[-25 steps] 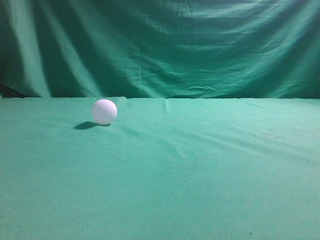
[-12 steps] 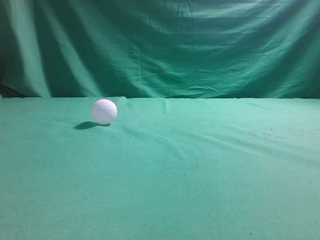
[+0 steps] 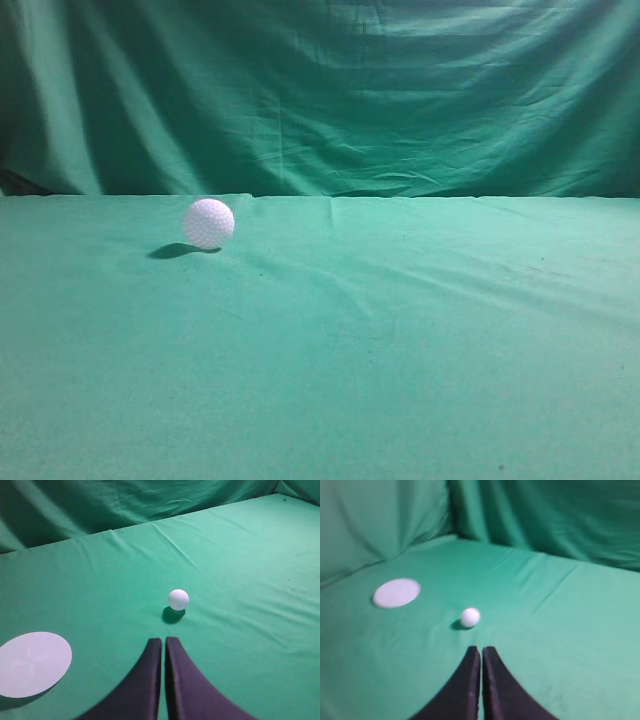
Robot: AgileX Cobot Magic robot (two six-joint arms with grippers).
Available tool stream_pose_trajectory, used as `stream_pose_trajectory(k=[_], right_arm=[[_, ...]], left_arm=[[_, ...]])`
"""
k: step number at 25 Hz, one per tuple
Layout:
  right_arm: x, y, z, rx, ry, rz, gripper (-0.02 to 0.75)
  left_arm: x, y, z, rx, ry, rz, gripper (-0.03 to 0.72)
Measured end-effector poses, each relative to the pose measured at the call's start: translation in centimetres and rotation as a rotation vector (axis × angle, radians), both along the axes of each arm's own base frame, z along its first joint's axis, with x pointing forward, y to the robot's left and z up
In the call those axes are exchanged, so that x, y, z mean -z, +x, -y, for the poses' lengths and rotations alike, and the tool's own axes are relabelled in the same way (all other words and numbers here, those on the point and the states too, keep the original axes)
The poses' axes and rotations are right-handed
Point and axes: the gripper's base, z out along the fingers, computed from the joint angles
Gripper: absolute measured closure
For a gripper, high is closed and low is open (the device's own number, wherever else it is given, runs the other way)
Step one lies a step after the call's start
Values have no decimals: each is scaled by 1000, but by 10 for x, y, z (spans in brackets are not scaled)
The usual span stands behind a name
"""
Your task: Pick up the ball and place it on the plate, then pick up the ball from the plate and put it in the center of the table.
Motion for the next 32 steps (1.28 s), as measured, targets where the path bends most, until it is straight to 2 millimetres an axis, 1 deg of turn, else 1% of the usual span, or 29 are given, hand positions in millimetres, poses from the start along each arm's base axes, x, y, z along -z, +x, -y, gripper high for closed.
stream_pose_trajectory(k=[1, 2, 6, 11, 15, 18, 24, 28, 32], right_arm=[[1, 1, 3, 39, 12, 14, 738], [9, 1, 9, 119, 29, 37, 738], [26, -1, 23, 292, 50, 69, 738], [59, -4, 32, 477, 87, 48, 738], [86, -1, 36, 559, 81, 14, 738], [104, 2, 36, 571, 75, -7, 738], [110, 2, 36, 571, 58, -22, 738], [116, 1, 36, 565, 24, -80, 738], [117, 0, 36, 563, 14, -91, 738]], left_arm=[[0, 0, 0, 0, 0, 0, 688], [0, 0, 0, 0, 0, 0, 688], [0, 0, 0, -1, 4, 1, 688], [0, 0, 0, -1, 4, 1, 688], [0, 0, 0, -2, 5, 1, 688], [0, 0, 0, -2, 5, 1, 688], [0, 0, 0, -2, 5, 1, 688], [0, 0, 0, -2, 5, 1, 688], [0, 0, 0, -2, 5, 1, 688]])
